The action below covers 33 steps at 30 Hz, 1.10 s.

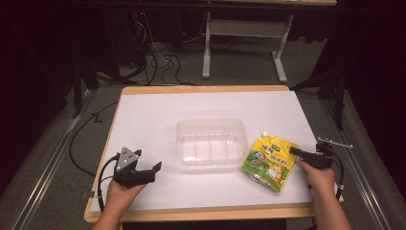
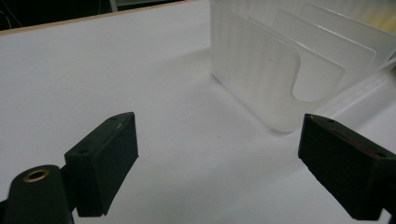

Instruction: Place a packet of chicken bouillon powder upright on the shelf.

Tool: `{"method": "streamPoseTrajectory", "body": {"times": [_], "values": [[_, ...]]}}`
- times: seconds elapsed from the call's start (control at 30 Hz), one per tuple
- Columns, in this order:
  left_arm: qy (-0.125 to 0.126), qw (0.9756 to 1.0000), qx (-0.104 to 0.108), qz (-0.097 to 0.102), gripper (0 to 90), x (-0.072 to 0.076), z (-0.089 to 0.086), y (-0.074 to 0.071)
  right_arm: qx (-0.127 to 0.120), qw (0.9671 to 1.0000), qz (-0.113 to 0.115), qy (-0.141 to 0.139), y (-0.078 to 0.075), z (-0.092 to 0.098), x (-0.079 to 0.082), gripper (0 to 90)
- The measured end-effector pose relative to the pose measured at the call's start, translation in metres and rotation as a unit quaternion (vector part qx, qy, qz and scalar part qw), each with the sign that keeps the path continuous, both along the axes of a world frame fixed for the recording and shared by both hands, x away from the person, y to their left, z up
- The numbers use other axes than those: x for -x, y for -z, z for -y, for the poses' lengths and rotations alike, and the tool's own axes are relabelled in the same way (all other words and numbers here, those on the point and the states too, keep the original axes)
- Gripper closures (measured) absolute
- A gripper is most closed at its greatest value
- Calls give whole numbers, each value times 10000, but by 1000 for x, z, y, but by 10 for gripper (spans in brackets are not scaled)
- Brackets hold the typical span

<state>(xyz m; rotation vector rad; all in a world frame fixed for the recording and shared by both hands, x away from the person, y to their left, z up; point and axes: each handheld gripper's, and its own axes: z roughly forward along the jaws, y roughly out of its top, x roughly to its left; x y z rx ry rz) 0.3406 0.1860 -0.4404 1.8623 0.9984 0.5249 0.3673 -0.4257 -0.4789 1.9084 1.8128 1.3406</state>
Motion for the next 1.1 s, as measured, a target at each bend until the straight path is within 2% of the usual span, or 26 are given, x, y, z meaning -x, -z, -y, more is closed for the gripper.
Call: {"method": "streamPoseTrajectory", "body": {"times": [0.03, 0.07, 0.1, 0.13, 0.27, 0.37, 0.53, 0.73, 1.0, 1.1], "values": [[0, 10000, 0, 0, 135, 0, 0, 0, 0, 10000, 0, 0, 0, 0, 0, 900], [-47, 9999, 120, 38, 142, 1, 0, -1, 75, 9999, 140, -15, -3, -1, 4, 900], [-47, 9999, 120, 38, 146, 1, 0, -1, 75, 9999, 140, -15, -3, -1, 4, 900], [-76, 9997, 228, 21, 146, 1, -1, -2, 78, 9996, 262, 27, -8, -1, 8, 900], [-6, 9997, 221, -45, 151, 1, 2, -1, 183, 9980, 605, 3, -22, -3, 20, 900], [37, 9996, 258, -54, 156, 2, 4, -2, 388, 9952, 901, 74, -35, -5, 29, 900], [101, 9996, 247, -17, 162, -1, 8, -2, 341, 9904, 1327, 151, -55, -4, 43, 900], [117, 9995, 293, -51, 160, -3, 10, -1, 672, 9806, 1827, 211, -80, -13, 55, 900], [90, 9995, 286, 12, 162, -1, 7, -3, 824, 9703, 2274, 81, -105, -29, 63, 900], [80, 9996, 273, 57, 167, 1, 6, -3, 907, 9654, 2444, 89, -112, -34, 64, 900]]}}
